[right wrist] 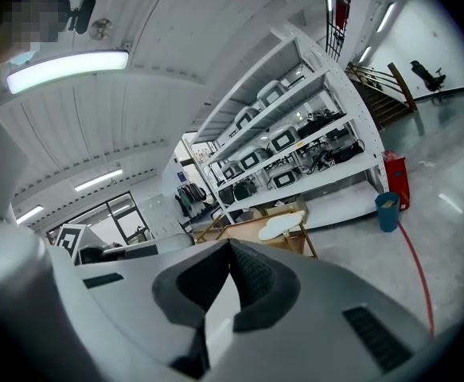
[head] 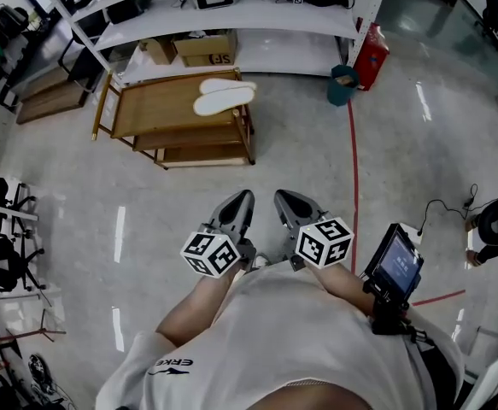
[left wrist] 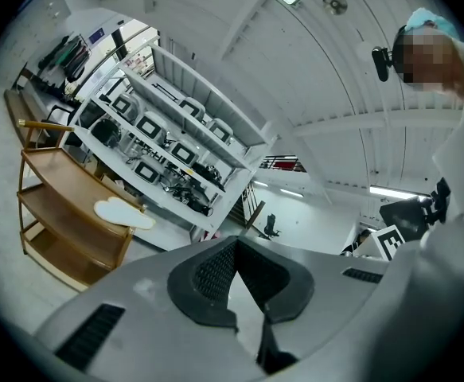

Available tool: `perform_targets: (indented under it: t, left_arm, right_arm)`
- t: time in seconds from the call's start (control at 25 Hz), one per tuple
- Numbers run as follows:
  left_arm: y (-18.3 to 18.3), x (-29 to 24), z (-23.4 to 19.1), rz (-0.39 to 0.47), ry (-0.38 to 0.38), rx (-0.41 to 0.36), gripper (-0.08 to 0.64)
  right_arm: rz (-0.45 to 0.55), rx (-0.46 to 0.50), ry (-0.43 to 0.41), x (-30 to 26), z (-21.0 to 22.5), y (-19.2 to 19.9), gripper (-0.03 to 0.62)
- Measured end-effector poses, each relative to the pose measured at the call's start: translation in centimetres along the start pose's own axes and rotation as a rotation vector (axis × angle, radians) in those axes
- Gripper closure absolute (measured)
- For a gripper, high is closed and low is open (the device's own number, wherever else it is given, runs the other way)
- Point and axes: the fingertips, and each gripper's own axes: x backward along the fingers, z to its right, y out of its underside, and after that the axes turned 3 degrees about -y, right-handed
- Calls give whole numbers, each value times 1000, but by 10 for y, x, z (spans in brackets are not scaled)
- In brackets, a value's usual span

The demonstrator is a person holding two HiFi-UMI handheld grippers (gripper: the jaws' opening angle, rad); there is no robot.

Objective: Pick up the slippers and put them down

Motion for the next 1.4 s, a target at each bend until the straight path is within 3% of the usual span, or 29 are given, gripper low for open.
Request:
perform_targets:
  t: [0.28, 0.84, 1.16, 1.4]
  left_arm:
    - [-3, -45, -12, -7, -26, 9, 557]
    - [-25, -197, -7, 12, -107, 15, 557]
    - [-19, -230, -22, 0, -193, 48, 557]
    - [-36, -235, -49, 11, -233, 50, 557]
  right_arm:
    - [-24, 11, -25, -27, 36, -23, 588]
    - [-86, -4, -102, -69, 157, -111, 588]
    - [-137, -28, -144, -89, 194, -124, 588]
    - [-154, -36, -156, -122, 200, -131, 588]
